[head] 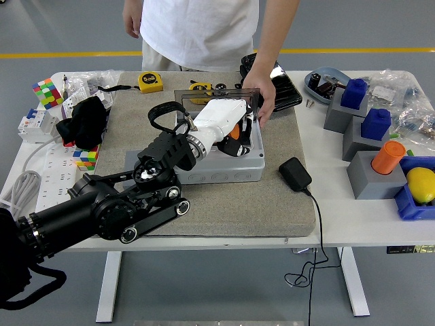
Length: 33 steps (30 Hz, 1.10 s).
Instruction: Fetch the battery,place it into the box,close the lid of the box
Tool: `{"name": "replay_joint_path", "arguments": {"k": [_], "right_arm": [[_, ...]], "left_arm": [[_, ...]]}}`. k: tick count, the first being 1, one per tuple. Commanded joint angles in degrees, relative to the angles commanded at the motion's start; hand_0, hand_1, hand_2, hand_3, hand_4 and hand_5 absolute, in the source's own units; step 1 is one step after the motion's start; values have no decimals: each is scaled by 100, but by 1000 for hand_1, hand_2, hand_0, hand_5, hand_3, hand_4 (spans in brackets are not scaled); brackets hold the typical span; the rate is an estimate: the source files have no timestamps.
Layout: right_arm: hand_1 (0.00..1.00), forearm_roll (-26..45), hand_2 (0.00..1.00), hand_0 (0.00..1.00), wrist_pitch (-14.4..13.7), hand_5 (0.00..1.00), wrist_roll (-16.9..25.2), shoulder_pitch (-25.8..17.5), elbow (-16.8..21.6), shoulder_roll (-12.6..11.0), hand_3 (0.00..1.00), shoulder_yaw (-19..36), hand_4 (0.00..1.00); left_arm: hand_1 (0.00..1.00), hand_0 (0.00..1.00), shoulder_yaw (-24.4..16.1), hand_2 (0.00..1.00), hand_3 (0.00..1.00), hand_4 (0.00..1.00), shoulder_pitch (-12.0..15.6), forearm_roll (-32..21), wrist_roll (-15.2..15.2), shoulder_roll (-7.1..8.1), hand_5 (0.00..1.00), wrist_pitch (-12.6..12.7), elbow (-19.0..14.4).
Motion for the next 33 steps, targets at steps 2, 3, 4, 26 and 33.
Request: {"name": "replay_joint_path", "arguments": {"k": [2, 3, 4, 26, 33], "right_arm": [[646, 7, 665, 625, 0, 538, -1, 5, 0, -7, 569, -25, 979], [646, 7, 665, 625, -1, 539, -1, 7, 0, -9, 569, -38, 980], [646, 6, 665, 625, -2, 539, -1, 8, 1, -9, 569, -41, 980], [645, -17, 665, 625, 0, 539, 2, -3, 2, 16, 569, 9, 980], [645, -17, 664, 625, 1, 539, 3, -35, -6, 30, 569, 88, 980]], "left_arm": [[169, 212, 70, 182, 317, 971, -75, -29, -31, -68, 2, 11, 152], [207, 230, 115, 188, 340, 972, -115, -36, -48, -86, 2, 8, 245], [207, 230, 131, 188, 340, 972, -129, -38, -61, -86, 2, 9, 283], [496, 388, 120, 456, 626, 996, -116, -180, -490, -86, 28, 199, 420], [494, 387, -228, 453, 571, 991, 32, -366, -1007, 26, 187, 526, -144]]}}
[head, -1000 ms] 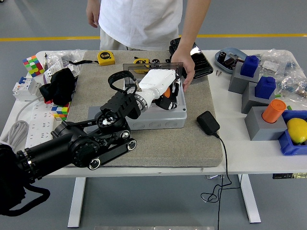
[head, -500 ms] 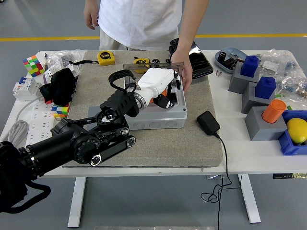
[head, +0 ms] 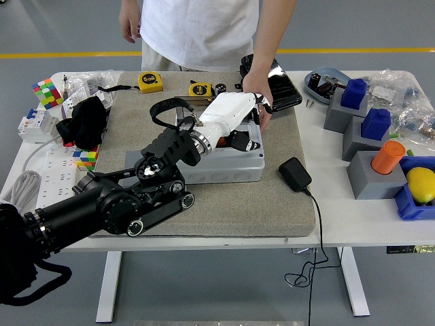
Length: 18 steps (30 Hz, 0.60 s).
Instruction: Fetch the battery,place it into the box,close the lid of the box
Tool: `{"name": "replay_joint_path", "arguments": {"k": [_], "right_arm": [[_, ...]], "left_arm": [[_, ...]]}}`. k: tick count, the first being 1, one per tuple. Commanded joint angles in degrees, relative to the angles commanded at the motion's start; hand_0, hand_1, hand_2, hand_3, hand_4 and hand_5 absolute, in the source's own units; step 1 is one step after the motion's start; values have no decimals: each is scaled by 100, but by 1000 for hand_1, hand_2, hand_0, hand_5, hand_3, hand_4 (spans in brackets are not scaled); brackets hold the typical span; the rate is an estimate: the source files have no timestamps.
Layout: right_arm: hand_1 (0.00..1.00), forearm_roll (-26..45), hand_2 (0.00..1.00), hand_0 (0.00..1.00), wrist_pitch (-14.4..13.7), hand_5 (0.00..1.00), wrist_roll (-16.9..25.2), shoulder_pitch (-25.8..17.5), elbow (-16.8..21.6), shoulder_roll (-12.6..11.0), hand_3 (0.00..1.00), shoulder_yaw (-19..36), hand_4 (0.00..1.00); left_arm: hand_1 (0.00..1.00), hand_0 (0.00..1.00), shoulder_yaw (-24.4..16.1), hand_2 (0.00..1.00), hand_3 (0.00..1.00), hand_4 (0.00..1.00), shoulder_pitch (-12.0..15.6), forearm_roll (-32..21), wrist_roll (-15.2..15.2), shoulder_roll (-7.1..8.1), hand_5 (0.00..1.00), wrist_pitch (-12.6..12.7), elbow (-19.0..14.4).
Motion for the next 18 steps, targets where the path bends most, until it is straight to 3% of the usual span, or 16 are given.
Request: {"name": "replay_joint_path", "arguments": {"k": [5, 6, 7, 11, 12, 14, 17, 18], "right_arm": [[645, -6, 664, 625, 2, 539, 1, -17, 0, 12, 569, 29, 980], [646, -6, 664, 624, 3, 539, 1, -17, 0, 14, 570, 28, 980], [646, -8, 664, 624, 3, 539, 2, -15, 1, 16, 570, 27, 980], [646, -14, 664, 624, -1, 539, 7, -3, 6, 24, 570, 41, 980], [646, -14, 665, 624, -1, 539, 7, 0, 7, 24, 569, 40, 980], [646, -11, 665, 624, -2, 539, 7, 2, 4, 25, 569, 37, 980], [646, -11, 665, 624, -1, 539, 6, -6, 9, 20, 569, 47, 980], [646, -13, 665, 624, -1, 539, 7, -7, 12, 17, 570, 53, 980]], "left_arm": [[494, 387, -424, 453, 571, 991, 103, -161, -396, 94, 187, 327, -361], [721, 677, -500, 677, 682, 971, 107, -183, -398, 104, 296, 359, -383], [721, 677, -577, 677, 682, 971, 108, -195, -359, 109, 296, 361, -384], [721, 677, -791, 677, 682, 971, 105, -115, -75, 115, 296, 229, -245], [847, 822, -846, 820, 829, 989, 98, -79, 66, 120, 483, 147, -171], [847, 822, -903, 820, 829, 989, 93, -11, 280, 133, 483, 8, -109], [847, 822, -941, 820, 829, 989, 86, 75, 868, 177, 483, -353, -83], [834, 759, -937, 808, 828, 998, 80, 90, 992, 195, 568, -425, -91]]}}
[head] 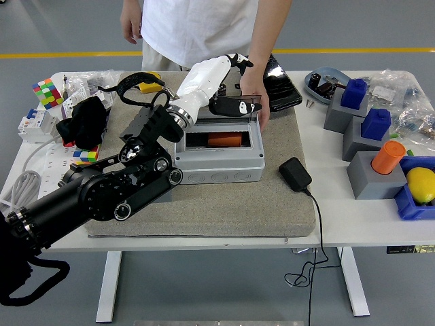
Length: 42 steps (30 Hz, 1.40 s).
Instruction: Fetch the battery,place it into the box,close the lid of the box
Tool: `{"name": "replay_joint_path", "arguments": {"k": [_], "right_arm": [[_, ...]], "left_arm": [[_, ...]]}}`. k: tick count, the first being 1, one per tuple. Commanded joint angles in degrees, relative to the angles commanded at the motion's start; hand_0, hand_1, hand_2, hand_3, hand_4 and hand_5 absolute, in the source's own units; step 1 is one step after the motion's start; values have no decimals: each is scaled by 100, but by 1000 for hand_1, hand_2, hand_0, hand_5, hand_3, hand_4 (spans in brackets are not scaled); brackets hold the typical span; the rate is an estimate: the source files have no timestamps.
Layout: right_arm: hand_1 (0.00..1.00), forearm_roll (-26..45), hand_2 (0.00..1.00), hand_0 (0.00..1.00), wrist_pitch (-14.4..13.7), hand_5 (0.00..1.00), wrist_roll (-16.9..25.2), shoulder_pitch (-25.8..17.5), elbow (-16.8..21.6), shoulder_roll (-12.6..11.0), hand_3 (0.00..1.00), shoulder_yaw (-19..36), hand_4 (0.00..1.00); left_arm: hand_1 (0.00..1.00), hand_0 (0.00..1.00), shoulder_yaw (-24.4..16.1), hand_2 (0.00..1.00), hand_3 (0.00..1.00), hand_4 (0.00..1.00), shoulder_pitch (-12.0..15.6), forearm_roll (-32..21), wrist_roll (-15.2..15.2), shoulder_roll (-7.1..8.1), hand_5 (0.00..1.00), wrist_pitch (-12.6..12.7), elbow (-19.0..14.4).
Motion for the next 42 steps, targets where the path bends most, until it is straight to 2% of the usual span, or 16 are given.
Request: {"name": "replay_joint_path", "arguments": {"k": [3, 5, 6, 11, 12, 17, 18, 24, 30, 36, 40, 42], "right_arm": [[646, -8, 665, 624, 1, 539, -1, -2, 4, -1, 570, 20, 980], [646, -23, 665, 624, 1, 539, 1, -6, 14, -2, 570, 50, 980], [646, -34, 665, 624, 1, 538, 1, -6, 18, -4, 569, 61, 979], [646, -44, 665, 624, -1, 538, 2, -18, 19, -12, 569, 94, 979], [646, -44, 664, 624, -1, 538, 0, -23, 18, -13, 569, 95, 979], [646, -45, 664, 624, 3, 538, -1, -44, 13, -16, 569, 99, 979], [646, -44, 665, 624, 3, 538, 0, -48, 14, -16, 569, 99, 979], [646, -42, 665, 624, 5, 538, 0, -46, 13, -15, 569, 77, 980], [646, -34, 665, 624, 4, 538, -1, -30, 12, -14, 570, 60, 980], [646, -27, 664, 624, 1, 539, -6, -33, 8, -25, 569, 38, 980], [646, -29, 664, 624, 2, 539, -6, -33, 7, -20, 569, 24, 980], [646, -34, 664, 624, 2, 537, -5, -33, 9, -14, 570, 26, 980]], "left_arm": [[834, 759, 45, 808, 828, 998, -14, 15, 267, 40, 568, -200, -52], [834, 759, 82, 808, 828, 998, -15, 1, 510, 69, 568, -445, -137], [808, 662, 105, 767, 811, 998, -13, -30, 640, 87, 565, -565, -190], [808, 662, 172, 767, 811, 998, 33, -90, 1373, 218, 565, -1206, -594], [791, 612, 173, 748, 803, 998, 46, -94, 1507, 243, 591, -1312, -674], [791, 612, 154, 748, 803, 998, 120, -171, 2017, 361, 591, -1701, -1115], [779, 580, 152, 738, 797, 998, 135, -200, 2043, 382, 612, -1752, -1201], [774, 568, 180, 731, 791, 998, 203, -455, 2043, 472, 618, -2007, -1538], [772, 558, 292, 728, 790, 998, 222, -727, 2043, 480, 631, -2097, -1502], [768, 551, 227, 728, 790, 998, 294, -760, 2043, 500, 632, -2047, -1531], [768, 551, -88, 728, 790, 998, 474, -665, 2027, 526, 632, -1830, -1654], [766, 558, -349, 725, 790, 997, 659, -634, 1737, 552, 632, -1579, -1752]]}}
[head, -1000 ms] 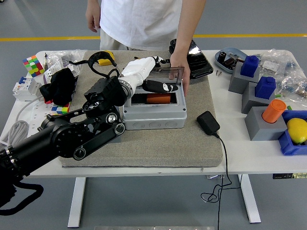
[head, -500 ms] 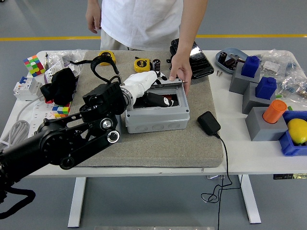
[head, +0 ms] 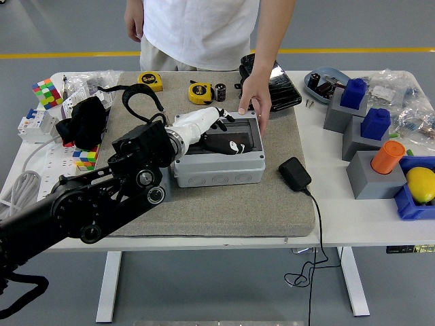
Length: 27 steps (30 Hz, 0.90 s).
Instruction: Fetch the battery,place it into the box,close the lid of the box
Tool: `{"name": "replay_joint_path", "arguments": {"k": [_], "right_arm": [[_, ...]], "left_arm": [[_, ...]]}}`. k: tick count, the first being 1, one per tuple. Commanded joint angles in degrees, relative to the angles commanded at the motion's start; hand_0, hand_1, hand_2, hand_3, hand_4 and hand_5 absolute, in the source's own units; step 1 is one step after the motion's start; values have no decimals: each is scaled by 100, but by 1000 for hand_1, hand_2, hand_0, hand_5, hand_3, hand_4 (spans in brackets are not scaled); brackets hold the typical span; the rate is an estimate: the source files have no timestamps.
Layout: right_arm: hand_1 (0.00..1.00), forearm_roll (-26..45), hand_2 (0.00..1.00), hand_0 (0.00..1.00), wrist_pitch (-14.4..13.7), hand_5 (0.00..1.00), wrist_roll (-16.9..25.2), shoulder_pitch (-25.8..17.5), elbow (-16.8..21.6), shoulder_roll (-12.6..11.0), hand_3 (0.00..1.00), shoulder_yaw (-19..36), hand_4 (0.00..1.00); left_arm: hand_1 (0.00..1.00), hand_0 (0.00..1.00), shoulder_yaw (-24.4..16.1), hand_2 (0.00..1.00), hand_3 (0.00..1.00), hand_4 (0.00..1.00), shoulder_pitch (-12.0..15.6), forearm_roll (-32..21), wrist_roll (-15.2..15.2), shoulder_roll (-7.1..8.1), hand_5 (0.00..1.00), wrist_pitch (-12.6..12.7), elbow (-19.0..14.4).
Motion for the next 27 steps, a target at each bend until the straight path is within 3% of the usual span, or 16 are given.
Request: {"name": "replay_joint_path", "arguments": {"k": [8, 15, 17, 20, 27], "right_arm": [[646, -5, 665, 624, 4, 537, -3, -29, -7, -2, 570, 29, 980], [646, -28, 665, 624, -3, 539, 5, -48, -4, 10, 569, 116, 980], [646, -31, 665, 624, -1, 539, 4, -54, -5, 12, 569, 129, 980], [646, -26, 665, 624, 3, 538, 0, -58, -9, 9, 570, 132, 980], [646, -41, 664, 624, 3, 538, -3, -36, -5, -20, 569, 161, 980]], "left_arm": [[754, 557, -1073, 728, 784, 995, 804, -360, -1346, 75, 617, 1106, -376], [741, 556, -1910, 716, 771, 998, 1686, -1761, -2833, 52, 612, 2247, -474], [741, 556, -2164, 716, 771, 998, 1957, -2257, -3320, 37, 612, 2362, -473], [726, 561, -2491, 698, 755, 994, 2253, -2850, -3805, 20, 609, 2409, -487], [719, 562, -3234, 689, 742, 991, 2816, -3749, -4572, 83, 609, 2475, -680]]}}
